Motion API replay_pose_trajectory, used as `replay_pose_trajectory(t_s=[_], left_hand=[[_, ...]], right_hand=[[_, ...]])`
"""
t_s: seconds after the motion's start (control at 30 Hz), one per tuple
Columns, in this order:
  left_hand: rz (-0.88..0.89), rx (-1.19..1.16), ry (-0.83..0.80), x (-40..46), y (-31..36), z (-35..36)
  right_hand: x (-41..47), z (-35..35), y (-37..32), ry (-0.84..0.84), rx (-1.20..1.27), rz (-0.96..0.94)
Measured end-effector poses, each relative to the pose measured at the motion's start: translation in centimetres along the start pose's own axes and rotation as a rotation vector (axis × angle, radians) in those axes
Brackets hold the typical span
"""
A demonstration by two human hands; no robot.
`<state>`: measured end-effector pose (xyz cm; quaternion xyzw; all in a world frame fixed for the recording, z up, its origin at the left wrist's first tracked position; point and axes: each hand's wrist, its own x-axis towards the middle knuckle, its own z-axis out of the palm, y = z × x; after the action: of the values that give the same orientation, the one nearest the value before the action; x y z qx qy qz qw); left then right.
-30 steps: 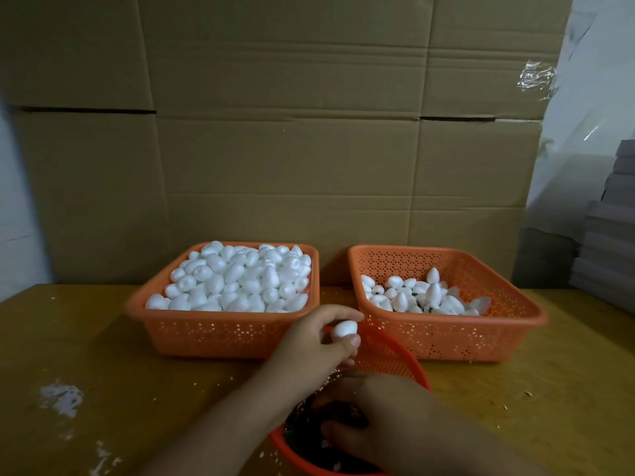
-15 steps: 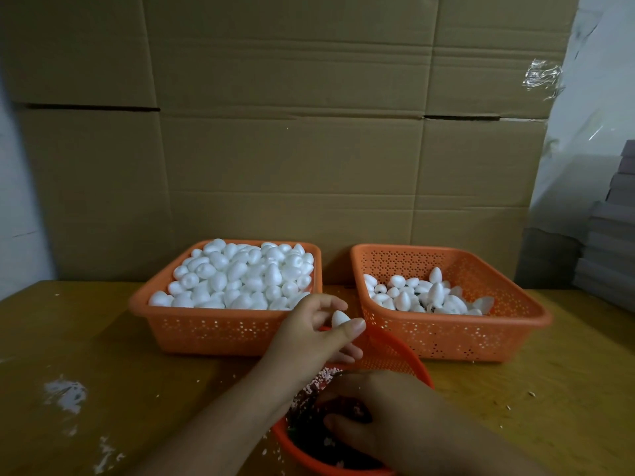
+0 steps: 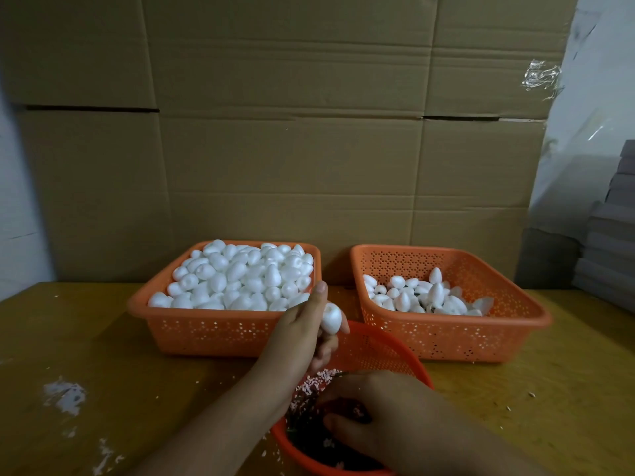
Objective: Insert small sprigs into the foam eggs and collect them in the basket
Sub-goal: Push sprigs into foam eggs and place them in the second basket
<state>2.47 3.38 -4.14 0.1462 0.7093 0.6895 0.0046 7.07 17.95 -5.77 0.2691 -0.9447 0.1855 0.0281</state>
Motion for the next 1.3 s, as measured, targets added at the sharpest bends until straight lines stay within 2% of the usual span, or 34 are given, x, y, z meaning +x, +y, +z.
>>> replay_pose_trajectory(t_s=[0.13, 0.5, 0.8, 1.3], left_hand=[[0.003, -0.008, 0.038, 0.4, -0.4, 0.0], [0.034, 0.044, 0.01, 0.3, -1.3, 0.1], [0.102, 0.086, -0.109, -0.1, -0.9, 0.3], [0.122, 0.143, -0.108, -0.2, -0.5, 0.2]], right_hand=[[0.0, 0.0, -0.1, -0.001, 0.011, -0.003], [0.0, -0.2, -0.3, -0.009, 0.025, -0.003], [-0.1, -0.1, -0.3, -0.012, 0.031, 0.003], [-0.2, -0.2, -0.4, -0.007, 0.01, -0.007]])
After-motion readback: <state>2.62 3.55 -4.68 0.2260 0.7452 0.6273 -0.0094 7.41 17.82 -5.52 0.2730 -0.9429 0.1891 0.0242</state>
